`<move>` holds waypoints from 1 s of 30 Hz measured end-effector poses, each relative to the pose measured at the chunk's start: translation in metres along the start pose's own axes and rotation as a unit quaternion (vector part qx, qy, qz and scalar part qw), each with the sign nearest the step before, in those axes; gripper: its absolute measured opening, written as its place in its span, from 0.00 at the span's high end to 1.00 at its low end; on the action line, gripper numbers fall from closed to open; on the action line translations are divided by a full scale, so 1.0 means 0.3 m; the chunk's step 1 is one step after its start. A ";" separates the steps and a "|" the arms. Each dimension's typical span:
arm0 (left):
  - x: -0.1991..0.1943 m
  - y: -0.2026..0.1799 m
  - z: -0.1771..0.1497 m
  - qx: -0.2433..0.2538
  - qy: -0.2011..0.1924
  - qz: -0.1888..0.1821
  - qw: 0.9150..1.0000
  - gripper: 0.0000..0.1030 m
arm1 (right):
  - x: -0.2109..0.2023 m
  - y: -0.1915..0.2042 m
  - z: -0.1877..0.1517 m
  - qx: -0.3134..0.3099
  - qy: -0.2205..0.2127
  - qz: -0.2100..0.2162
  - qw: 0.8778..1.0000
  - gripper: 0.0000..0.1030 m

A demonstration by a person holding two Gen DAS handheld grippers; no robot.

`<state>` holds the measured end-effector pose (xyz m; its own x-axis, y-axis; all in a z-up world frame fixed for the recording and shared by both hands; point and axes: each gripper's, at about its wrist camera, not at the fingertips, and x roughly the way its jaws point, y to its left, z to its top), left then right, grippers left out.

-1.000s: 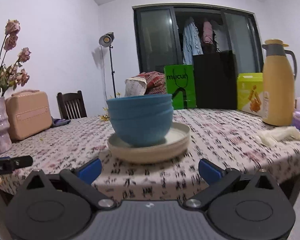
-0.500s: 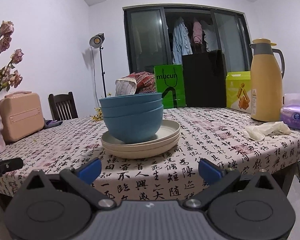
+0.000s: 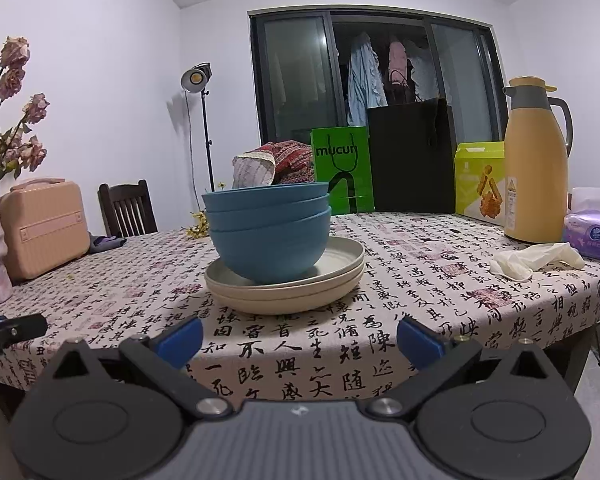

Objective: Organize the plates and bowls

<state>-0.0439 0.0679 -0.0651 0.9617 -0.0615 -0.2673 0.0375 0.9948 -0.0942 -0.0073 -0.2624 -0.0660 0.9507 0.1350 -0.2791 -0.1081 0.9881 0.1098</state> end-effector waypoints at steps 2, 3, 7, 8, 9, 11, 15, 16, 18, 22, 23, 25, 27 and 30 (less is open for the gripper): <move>0.000 0.000 0.000 0.000 0.000 0.001 1.000 0.00 | 0.001 -0.001 0.000 0.000 0.000 0.000 1.000 0.00; 0.000 0.001 0.000 0.000 0.000 0.001 1.000 0.00 | 0.001 -0.001 0.000 0.000 0.000 0.000 1.000 0.00; -0.001 0.000 0.000 0.001 -0.001 0.001 1.000 0.00 | 0.000 0.001 0.000 0.001 0.000 0.000 1.000 0.00; -0.001 0.000 0.000 0.001 -0.002 0.001 1.000 0.00 | 0.000 0.000 0.000 0.001 0.000 0.000 1.000 0.00; -0.002 0.000 -0.001 0.001 -0.002 0.001 1.000 0.00 | 0.000 0.000 0.000 0.001 0.000 0.001 1.000 0.00; -0.002 0.000 0.000 0.000 -0.002 0.001 1.000 0.00 | -0.002 0.002 0.001 0.001 -0.001 0.001 1.000 0.00; -0.002 0.001 -0.001 0.001 -0.002 0.000 1.000 0.00 | -0.001 0.002 0.001 0.000 0.000 0.002 1.000 0.00; -0.002 0.000 -0.001 0.001 -0.002 0.000 1.000 0.00 | -0.001 0.002 0.001 0.000 0.000 0.002 1.000 0.00; -0.002 0.000 0.001 0.001 -0.002 0.000 1.000 0.00 | 0.000 0.002 0.001 0.000 0.000 0.002 1.000 0.00; -0.003 0.001 0.006 0.001 -0.002 -0.001 1.000 0.00 | 0.005 0.005 0.002 -0.001 0.001 0.003 1.000 0.00; -0.003 0.001 0.007 0.000 -0.003 -0.002 1.000 0.00 | 0.004 0.005 0.002 -0.001 0.001 0.003 1.000 0.00; -0.004 0.000 0.009 0.001 -0.004 -0.002 1.000 0.00 | 0.004 0.006 0.002 -0.001 0.001 0.003 1.000 0.00; -0.004 -0.001 0.009 0.002 -0.005 -0.003 1.000 0.00 | 0.008 0.008 0.001 -0.002 0.002 0.004 1.000 0.00; -0.004 -0.002 0.008 0.002 -0.006 -0.003 1.000 0.00 | 0.011 0.006 0.000 -0.002 0.002 0.006 1.000 0.00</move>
<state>-0.0445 0.0676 -0.0626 0.9646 -0.0674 -0.2548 0.0453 0.9948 -0.0916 -0.0044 -0.2601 -0.0668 0.9480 0.1466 -0.2827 -0.1202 0.9868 0.1087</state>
